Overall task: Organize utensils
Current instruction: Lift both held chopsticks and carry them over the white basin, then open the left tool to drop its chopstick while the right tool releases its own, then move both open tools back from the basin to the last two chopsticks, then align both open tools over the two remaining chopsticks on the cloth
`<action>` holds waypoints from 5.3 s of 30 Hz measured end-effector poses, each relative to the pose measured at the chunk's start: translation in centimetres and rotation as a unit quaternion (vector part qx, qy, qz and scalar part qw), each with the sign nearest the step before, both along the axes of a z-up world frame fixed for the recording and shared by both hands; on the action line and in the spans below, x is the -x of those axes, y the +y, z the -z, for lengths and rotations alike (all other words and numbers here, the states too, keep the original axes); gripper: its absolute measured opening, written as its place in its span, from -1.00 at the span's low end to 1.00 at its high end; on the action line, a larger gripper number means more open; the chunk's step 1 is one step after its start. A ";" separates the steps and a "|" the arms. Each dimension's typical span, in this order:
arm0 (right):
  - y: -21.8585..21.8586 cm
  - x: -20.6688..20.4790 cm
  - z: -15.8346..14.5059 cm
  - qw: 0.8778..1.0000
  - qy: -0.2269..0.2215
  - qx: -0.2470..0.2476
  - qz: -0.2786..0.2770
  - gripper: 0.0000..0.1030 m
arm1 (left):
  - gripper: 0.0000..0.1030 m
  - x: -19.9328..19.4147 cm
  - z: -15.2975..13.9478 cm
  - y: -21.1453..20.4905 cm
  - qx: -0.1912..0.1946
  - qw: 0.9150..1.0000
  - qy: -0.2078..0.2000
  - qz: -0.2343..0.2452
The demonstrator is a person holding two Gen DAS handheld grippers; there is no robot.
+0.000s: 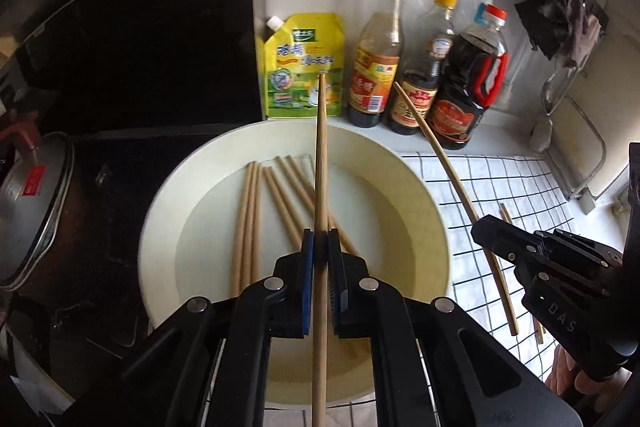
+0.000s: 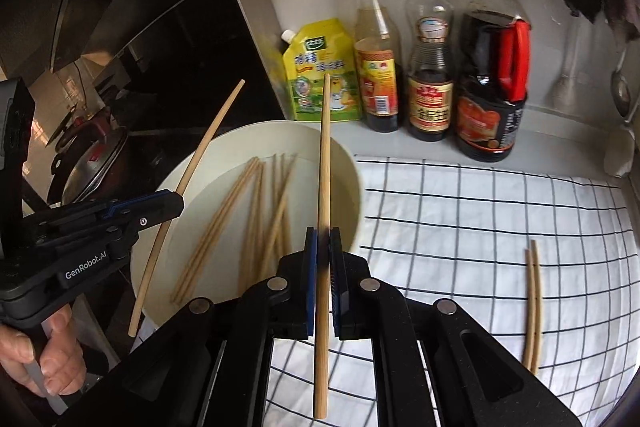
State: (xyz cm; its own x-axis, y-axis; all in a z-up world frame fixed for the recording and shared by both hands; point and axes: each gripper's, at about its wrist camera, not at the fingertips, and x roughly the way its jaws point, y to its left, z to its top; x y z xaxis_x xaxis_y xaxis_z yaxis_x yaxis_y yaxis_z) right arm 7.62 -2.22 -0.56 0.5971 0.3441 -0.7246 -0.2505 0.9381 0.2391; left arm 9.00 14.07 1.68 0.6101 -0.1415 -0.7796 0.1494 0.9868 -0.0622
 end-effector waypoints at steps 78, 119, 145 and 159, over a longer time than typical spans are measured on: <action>-5.2 5.5 1.1 0.999 0.046 0.019 0.012 -0.22 | 0.49 4.2 2.0 -3.6 0.005 0.999 0.034 -0.041; -21.3 8.5 11.5 0.986 0.091 0.110 0.091 -0.02 | 0.64 6.8 9.6 -21.8 -0.021 0.995 0.092 0.034; -26.2 9.0 11.9 0.985 0.070 0.134 0.087 -0.03 | 0.64 6.1 12.6 -27.1 0.010 0.992 0.111 0.058; -27.4 8.3 12.0 0.988 0.057 0.133 0.056 -0.03 | 0.64 5.2 14.2 -28.6 -0.019 0.994 0.102 0.041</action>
